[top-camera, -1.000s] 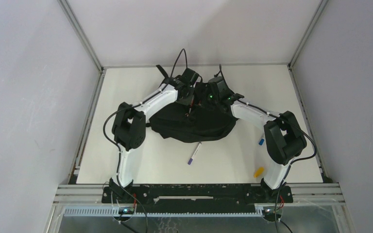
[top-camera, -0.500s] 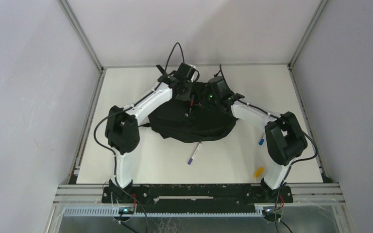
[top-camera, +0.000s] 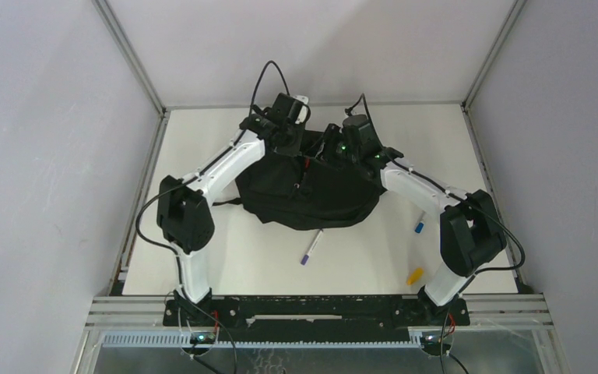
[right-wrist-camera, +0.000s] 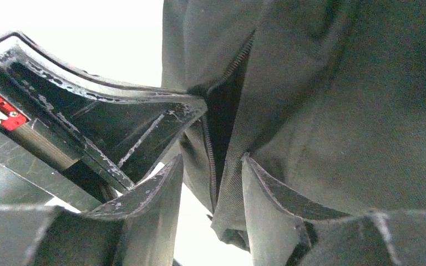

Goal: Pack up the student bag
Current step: Adjust the student bag at the center of the board.

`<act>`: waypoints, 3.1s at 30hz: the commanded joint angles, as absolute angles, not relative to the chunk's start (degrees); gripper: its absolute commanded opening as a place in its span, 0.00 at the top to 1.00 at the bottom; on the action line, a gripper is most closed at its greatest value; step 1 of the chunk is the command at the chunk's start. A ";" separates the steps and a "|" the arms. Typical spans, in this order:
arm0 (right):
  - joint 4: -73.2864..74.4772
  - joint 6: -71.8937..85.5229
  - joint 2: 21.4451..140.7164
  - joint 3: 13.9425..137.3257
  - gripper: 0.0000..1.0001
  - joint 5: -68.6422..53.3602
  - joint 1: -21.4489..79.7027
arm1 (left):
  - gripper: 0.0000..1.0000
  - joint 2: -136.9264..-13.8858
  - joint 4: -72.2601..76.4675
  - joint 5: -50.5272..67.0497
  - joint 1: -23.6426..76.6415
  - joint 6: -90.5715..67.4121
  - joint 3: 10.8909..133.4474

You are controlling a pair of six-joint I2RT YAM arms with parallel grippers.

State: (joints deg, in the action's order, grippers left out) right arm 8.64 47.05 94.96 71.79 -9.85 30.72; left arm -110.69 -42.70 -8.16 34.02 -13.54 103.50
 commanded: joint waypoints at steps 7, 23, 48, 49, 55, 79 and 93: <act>-4.34 52.09 95.99 72.55 0.48 -19.51 29.59 | 1.00 -100.83 -38.82 0.77 32.11 -12.99 97.95; -6.73 54.86 96.61 72.60 0.54 -17.58 28.96 | 1.00 -99.58 -35.61 8.43 29.22 -14.83 94.66; -30.07 73.78 109.66 69.53 0.29 -29.23 26.46 | 0.88 -98.66 -35.26 14.47 28.56 -14.59 92.24; -30.37 73.74 109.44 69.52 0.30 -29.62 26.53 | 0.76 -98.61 -35.43 14.39 28.56 -14.59 92.13; -30.20 73.51 107.68 69.54 0.30 -30.98 26.46 | 0.45 -96.29 -36.61 12.04 28.65 -16.11 89.03; -17.59 68.29 100.66 63.90 0.30 -24.81 25.97 | 0.45 -91.30 -32.77 -8.14 33.09 -19.93 81.48; -8.88 64.70 106.29 65.13 0.29 -23.62 26.14 | 0.45 -89.38 -31.51 -9.20 33.03 -21.17 78.85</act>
State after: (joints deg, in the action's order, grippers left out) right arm -10.85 66.78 105.36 63.48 -24.14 25.91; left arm -91.81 -33.50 -8.38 33.19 -20.21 79.75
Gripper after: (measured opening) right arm 0.706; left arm 0.549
